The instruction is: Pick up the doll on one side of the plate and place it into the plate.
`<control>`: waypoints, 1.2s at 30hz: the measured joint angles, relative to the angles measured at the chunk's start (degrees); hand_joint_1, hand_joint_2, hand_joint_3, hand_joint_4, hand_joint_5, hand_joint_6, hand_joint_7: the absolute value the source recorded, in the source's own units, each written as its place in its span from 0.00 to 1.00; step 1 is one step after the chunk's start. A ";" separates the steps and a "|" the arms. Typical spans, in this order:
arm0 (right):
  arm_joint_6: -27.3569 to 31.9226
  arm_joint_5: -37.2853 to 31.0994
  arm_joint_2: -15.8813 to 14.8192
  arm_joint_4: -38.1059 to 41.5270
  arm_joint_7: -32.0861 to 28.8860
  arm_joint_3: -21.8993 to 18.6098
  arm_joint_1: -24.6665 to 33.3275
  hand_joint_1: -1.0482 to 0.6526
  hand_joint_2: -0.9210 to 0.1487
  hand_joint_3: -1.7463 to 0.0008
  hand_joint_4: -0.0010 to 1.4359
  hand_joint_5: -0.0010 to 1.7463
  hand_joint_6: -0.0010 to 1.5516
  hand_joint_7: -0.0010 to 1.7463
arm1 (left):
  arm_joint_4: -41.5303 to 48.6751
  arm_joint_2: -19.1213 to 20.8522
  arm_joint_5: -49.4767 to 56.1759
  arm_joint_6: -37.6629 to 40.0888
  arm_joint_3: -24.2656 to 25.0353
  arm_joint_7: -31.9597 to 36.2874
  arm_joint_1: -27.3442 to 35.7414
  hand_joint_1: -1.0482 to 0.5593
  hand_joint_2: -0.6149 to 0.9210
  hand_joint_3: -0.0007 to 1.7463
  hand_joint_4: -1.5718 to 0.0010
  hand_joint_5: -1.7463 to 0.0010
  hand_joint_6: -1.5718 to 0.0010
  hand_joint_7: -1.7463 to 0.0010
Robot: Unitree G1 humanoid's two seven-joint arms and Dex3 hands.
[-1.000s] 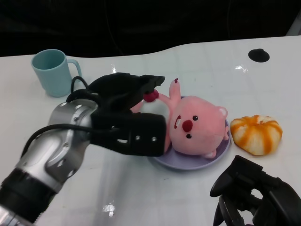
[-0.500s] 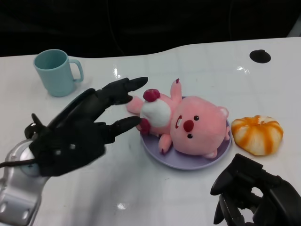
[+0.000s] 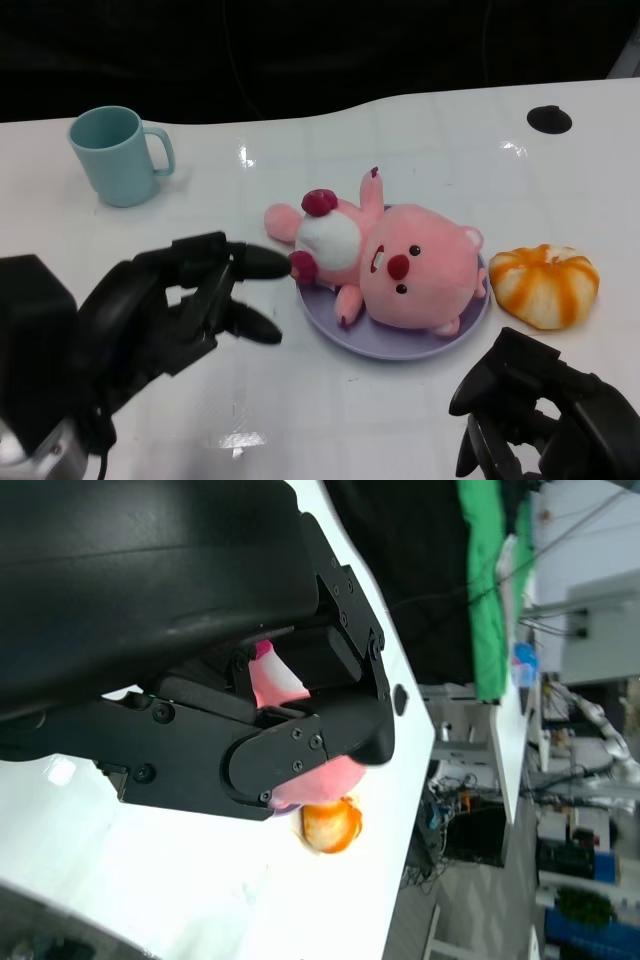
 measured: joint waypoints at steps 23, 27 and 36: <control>-0.87 0.42 -0.36 0.26 0.58 -0.75 0.86 0.49 0.35 0.29 0.43 1.00 0.34 0.89 | -10.57 -0.18 -11.31 15.84 2.25 4.81 12.63 0.56 0.77 0.69 0.50 0.00 0.58 0.06; -1.21 0.61 -0.57 0.43 1.05 -1.36 1.05 0.50 0.35 0.29 0.43 1.00 0.33 0.89 | -8.02 -0.17 -13.32 15.95 2.63 4.23 12.13 0.55 0.77 0.69 0.50 0.00 0.59 0.04; -1.39 0.78 -0.64 1.28 1.50 -2.17 1.05 0.50 0.34 0.30 0.42 1.00 0.33 0.89 | -5.75 0.37 -13.70 15.72 2.64 3.10 10.93 0.55 0.77 0.68 0.51 0.00 0.60 0.05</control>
